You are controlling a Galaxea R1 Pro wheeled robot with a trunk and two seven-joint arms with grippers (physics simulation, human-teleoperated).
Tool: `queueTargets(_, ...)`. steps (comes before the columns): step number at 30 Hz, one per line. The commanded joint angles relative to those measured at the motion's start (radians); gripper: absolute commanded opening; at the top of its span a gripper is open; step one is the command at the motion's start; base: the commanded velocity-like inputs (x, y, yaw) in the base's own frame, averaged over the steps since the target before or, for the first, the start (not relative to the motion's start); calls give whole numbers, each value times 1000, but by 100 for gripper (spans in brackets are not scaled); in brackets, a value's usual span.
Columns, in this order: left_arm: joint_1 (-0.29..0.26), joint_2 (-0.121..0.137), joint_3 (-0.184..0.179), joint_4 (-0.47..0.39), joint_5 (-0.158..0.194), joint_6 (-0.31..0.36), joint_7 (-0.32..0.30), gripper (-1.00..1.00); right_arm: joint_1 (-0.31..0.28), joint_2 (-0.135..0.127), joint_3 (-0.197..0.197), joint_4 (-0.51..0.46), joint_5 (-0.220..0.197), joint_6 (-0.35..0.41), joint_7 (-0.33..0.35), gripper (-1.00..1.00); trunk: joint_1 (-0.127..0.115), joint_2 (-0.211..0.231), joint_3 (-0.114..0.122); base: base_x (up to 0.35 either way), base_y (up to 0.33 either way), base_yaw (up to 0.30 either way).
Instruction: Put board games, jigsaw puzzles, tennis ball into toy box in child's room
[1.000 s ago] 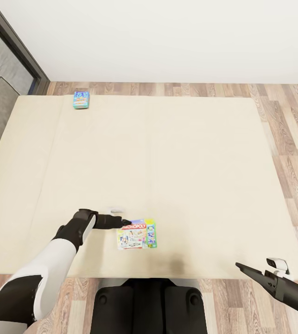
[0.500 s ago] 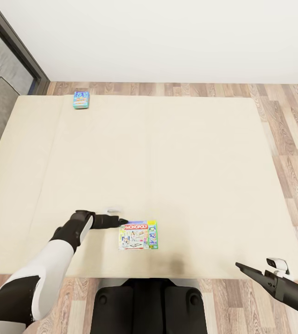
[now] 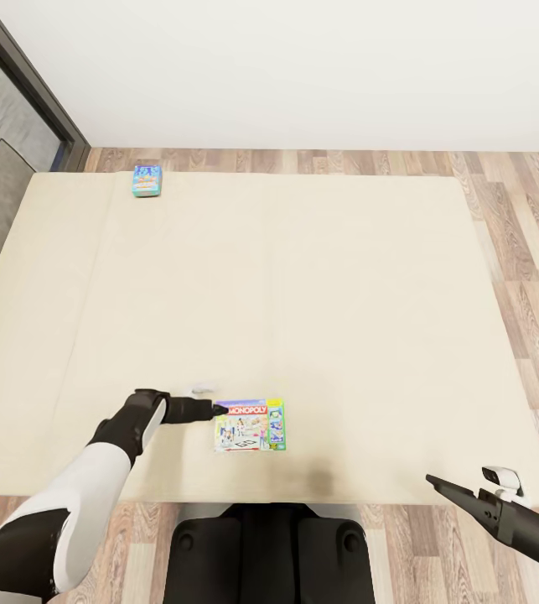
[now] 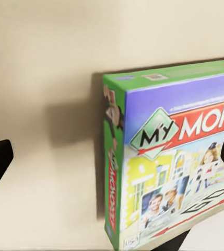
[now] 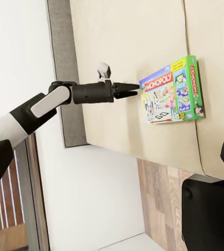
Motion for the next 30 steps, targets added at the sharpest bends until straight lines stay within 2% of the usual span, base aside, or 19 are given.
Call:
queueTargets(1, 2, -2, 8, -1, -10, 5, 1, 100, 0, 0, 0, 0, -1, 10, 2, 100, 1, -2, -1, 0, 0, 0)
queueTargets(8, 8, -8, 9, 2, -4, -6, 100, 100, 0, 1, 0, 0, 0, 9, 1, 100, 1, -2, -1, 0, 0, 0)
queueTargets(11, 2, -15, 10, 10, -2, 0, 97, 100, -3, 18, 10, -5, 6, 9, -4, 100, 1, -2, -1, 0, 0, 0)
queueTargets(14, 2, -16, 10, 11, -2, -2, 99, 100, -3, 19, 11, -5, 6, 9, -4, 100, 1, -2, -1, 0, 0, 0)
queueTargets(18, 1, -17, 11, 10, -2, 18, 99, 100, -3, 36, 19, 17, 29, 10, -26, 100, 1, -2, -1, 0, 0, 0)
queueTargets(30, 1, -17, 11, -25, -2, 52, 99, 100, -2, 43, 21, 84, 97, 13, -80, 100, 1, -2, -1, 0, 0, 0)
